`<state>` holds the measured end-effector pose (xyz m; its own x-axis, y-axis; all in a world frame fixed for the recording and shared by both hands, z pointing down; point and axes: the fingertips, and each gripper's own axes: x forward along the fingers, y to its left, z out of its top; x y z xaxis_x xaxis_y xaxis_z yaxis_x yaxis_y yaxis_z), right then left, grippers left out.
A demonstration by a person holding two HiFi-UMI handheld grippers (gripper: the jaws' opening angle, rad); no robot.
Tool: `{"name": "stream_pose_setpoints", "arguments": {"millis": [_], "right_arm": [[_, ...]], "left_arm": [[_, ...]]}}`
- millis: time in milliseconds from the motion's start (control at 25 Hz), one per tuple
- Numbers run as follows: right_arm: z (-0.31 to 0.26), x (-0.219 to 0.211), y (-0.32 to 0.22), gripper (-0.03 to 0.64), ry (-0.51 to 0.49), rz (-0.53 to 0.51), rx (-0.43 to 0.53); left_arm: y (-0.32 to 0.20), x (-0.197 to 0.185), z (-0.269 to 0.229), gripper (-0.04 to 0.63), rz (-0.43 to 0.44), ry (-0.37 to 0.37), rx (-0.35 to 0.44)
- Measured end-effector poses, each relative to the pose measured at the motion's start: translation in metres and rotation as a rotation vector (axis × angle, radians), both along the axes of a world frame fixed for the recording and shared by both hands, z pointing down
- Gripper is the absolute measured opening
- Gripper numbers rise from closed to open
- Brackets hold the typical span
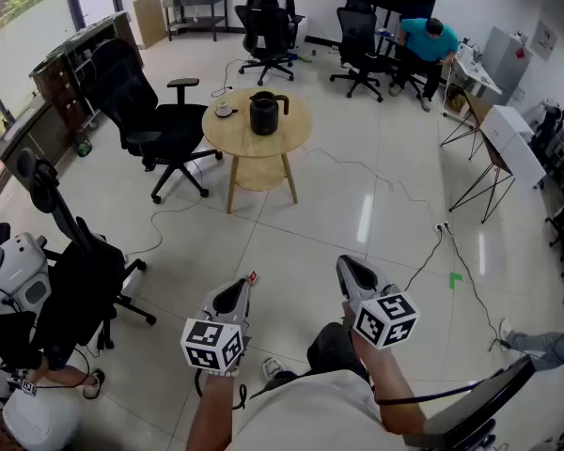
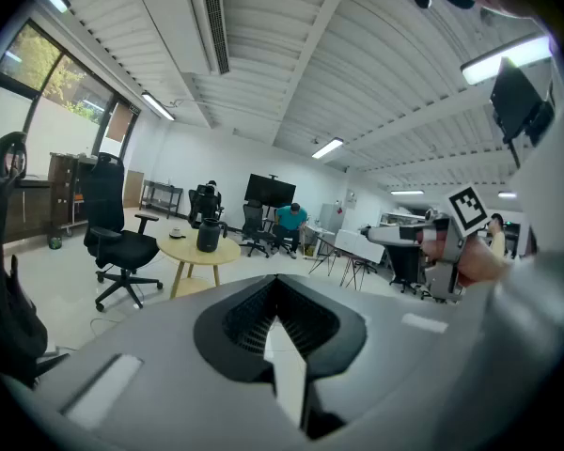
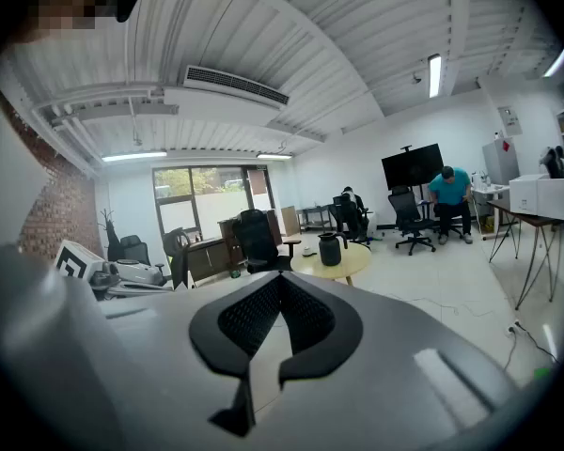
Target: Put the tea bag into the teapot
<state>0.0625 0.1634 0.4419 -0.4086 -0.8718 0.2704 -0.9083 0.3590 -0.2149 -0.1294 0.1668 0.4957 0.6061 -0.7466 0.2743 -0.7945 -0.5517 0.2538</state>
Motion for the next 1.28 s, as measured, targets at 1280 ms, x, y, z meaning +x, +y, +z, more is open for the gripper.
{"name": "stream_pose_setpoints", "arguments": {"millis": [1280], "right_arm": [[0.013, 0.003, -0.129, -0.011, -0.07, -0.067, 0.005]], "left_arm": [[-0.123, 0.017, -0.006, 0.012, -0.032, -0.06, 0.017]]}}
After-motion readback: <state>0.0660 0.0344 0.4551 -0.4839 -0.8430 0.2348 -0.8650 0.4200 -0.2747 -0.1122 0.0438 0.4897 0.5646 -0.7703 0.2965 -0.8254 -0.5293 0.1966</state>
